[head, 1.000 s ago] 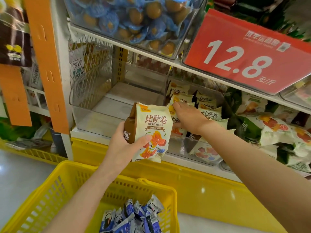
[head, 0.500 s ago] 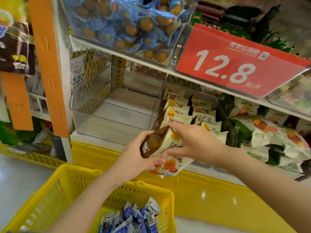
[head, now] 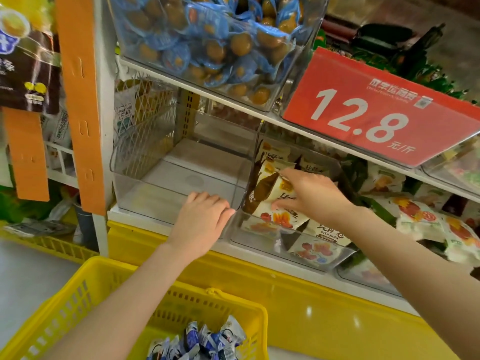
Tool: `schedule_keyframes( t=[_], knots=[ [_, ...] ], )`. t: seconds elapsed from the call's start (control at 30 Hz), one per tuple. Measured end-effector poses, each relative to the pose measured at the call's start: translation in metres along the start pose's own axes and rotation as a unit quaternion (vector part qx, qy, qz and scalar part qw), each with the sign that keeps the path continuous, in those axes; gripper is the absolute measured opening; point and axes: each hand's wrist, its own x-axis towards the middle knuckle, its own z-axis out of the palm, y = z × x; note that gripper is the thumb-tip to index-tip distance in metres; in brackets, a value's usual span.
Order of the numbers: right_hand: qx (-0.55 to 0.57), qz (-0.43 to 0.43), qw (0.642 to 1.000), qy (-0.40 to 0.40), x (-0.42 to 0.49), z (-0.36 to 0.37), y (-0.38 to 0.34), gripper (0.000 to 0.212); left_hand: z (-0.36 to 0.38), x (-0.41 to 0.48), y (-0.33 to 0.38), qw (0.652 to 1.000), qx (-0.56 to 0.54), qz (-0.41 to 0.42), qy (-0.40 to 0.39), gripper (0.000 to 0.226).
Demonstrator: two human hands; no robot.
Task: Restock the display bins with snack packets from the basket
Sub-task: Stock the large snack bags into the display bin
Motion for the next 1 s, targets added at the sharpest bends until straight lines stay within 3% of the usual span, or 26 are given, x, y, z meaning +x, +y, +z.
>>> schedule_keyframes(
  t=[0.2,0.5,0.57,0.67,0.8,1.0],
  knots=[
    [0.061,0.016,0.99,-0.127,0.04,0.026,-0.003,0.091,0.0,-0.001,0.0,1.0,0.002,0.008,-0.003,0.054],
    [0.098,0.065,0.982,-0.147,0.028,0.055,-0.008,0.091,0.004,-0.001,-0.004,1.0,-0.001,0.013,0.006,0.044],
    [0.13,0.078,0.981,-0.118,0.021,0.053,-0.013,0.082,0.003,-0.001,-0.005,1.0,0.0,0.015,0.005,0.04],
    [0.121,0.054,0.991,-0.011,0.004,0.051,-0.025,0.06,0.0,-0.002,-0.006,1.0,-0.003,0.023,-0.006,0.037],
    [0.084,0.033,0.994,0.066,-0.024,0.049,-0.042,0.058,-0.01,-0.014,-0.003,0.999,-0.015,0.026,-0.012,0.04],
    [0.19,-0.034,0.971,0.144,-0.079,0.068,-0.082,0.041,-0.025,-0.064,-0.002,0.997,-0.062,0.011,0.05,0.037]
  ],
)
